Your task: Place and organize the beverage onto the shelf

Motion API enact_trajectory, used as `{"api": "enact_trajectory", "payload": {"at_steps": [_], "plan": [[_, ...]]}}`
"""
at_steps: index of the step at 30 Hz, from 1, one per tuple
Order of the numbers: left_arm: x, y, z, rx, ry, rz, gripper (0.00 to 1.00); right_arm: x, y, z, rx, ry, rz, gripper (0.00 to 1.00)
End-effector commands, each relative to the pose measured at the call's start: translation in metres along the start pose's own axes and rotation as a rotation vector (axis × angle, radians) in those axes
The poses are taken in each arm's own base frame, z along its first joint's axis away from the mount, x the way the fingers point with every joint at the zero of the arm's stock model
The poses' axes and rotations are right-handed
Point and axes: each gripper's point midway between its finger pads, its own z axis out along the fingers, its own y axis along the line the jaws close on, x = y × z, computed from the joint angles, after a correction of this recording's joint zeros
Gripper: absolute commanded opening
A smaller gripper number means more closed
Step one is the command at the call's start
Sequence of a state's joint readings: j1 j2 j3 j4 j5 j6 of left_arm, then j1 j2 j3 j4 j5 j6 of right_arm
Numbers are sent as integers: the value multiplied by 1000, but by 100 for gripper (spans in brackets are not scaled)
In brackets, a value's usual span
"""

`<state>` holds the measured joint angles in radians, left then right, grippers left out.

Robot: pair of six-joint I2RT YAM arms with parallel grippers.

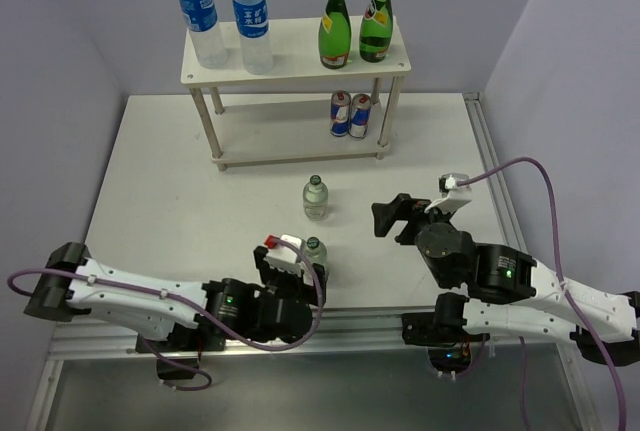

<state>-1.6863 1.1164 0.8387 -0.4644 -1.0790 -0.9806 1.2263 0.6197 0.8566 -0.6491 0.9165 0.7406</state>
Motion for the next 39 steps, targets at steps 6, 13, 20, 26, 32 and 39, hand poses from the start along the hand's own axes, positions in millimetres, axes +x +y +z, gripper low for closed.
{"api": "enact_trajectory", "payload": {"at_steps": [6, 13, 20, 26, 32, 39], "plan": [[70, 7, 19, -52, 19, -34, 98, 5, -12, -1, 30, -4, 13, 100], [95, 3, 43, -48, -10, -13, 99, 9, -18, -2, 38, 0, 11, 100], [106, 12, 76, -64, -41, 12, 99, 15, -24, -1, 53, 5, -3, 100], [106, 24, 109, -73, -43, -14, 96, 19, -29, -1, 64, 6, -14, 100], [99, 32, 131, -94, -68, 3, 82, 24, -32, 1, 72, 9, -33, 100], [90, 35, 143, -106, -71, 10, 15, 29, -31, 3, 73, 15, -44, 100]]}}
